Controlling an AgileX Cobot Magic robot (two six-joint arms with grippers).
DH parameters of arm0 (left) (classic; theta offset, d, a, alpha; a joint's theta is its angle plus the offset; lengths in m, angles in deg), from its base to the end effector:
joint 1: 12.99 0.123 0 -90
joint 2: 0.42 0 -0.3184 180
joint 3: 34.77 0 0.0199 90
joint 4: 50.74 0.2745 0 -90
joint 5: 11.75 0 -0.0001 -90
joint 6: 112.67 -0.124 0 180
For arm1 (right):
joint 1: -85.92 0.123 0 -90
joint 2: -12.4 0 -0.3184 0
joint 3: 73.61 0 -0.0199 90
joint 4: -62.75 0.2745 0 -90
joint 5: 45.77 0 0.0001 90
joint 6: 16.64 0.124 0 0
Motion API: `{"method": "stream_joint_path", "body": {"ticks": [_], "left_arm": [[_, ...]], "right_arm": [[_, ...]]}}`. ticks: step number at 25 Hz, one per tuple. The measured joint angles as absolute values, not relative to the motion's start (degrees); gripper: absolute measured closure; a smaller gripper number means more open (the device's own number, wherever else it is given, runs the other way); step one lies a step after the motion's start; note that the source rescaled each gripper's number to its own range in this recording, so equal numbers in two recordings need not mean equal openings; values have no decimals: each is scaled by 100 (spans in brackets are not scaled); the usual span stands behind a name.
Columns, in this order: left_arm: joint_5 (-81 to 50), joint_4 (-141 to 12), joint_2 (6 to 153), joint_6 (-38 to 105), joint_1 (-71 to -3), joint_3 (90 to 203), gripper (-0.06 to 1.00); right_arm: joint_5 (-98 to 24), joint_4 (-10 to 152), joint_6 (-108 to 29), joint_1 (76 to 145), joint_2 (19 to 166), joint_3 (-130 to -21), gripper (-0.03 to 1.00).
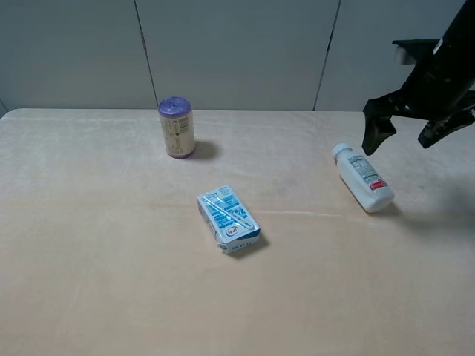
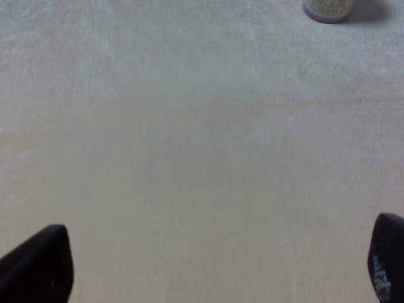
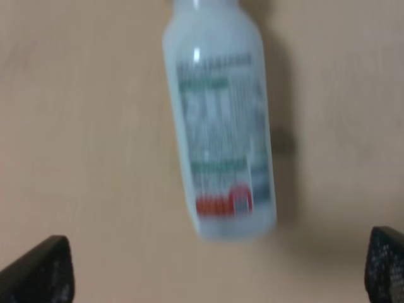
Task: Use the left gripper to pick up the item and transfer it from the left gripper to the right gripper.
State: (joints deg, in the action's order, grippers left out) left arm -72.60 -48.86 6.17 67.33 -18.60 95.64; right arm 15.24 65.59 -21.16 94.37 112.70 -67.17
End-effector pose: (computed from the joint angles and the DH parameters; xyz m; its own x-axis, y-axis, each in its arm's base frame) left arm 0.0114 0.0025 0.2725 -0.4509 0.0603 -0.8906 0.0795 0.9965 0.0273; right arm 0.3472 0.0570 0.2552 -0.9565 -0.1975 -0.2147 -0.2087 0.9775 0.0306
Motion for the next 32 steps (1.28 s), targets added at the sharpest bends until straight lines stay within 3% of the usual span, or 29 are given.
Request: {"method": "stream_joint_path", "body": {"ticks": [10, 32], "left_arm": [[-7260, -4886, 617, 6733, -1860, 9564, 12], [-7260, -4886, 617, 6733, -1860, 9564, 12]], "right_arm": [[2337, 6649, -1778, 9437, 9629, -6409, -3], [2407, 6644, -1725, 9437, 3771, -3103, -3]]}}
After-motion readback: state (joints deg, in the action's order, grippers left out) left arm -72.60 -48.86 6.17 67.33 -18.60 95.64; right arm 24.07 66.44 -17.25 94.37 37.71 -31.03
